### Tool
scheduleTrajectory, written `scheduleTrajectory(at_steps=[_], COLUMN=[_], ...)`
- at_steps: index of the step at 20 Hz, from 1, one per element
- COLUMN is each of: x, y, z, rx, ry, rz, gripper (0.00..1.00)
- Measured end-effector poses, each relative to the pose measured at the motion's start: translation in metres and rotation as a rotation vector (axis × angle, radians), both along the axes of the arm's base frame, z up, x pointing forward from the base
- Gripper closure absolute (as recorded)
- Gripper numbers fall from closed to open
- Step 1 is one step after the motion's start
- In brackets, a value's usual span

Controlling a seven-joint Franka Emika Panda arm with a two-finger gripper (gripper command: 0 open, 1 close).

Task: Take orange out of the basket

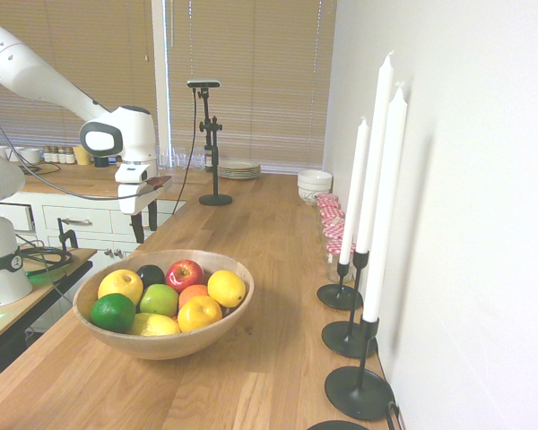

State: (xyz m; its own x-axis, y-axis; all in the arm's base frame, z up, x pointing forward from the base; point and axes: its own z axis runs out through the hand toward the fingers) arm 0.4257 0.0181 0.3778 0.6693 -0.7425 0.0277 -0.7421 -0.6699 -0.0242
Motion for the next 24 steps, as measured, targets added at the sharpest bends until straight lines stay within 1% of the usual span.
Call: scheduleTrajectory(at_steps=[4, 6, 12, 18, 24], x=[0.001, 0.006, 0.042, 0.082, 0.101], y=[0.000, -0.002, -0.026, -0.078, -0.140], z=[0.000, 0.008, 0.057, 0.098, 0.125], rx=[0.000, 0.000, -0.009, -0.028, -0.047], ry=[-0.001, -0.018, -0.069, -0.083, -0.055], rz=[-0.002, -0.006, -0.045, -0.085, -0.075], gripper=[0.00, 0.00, 0.00, 0.00, 0.00])
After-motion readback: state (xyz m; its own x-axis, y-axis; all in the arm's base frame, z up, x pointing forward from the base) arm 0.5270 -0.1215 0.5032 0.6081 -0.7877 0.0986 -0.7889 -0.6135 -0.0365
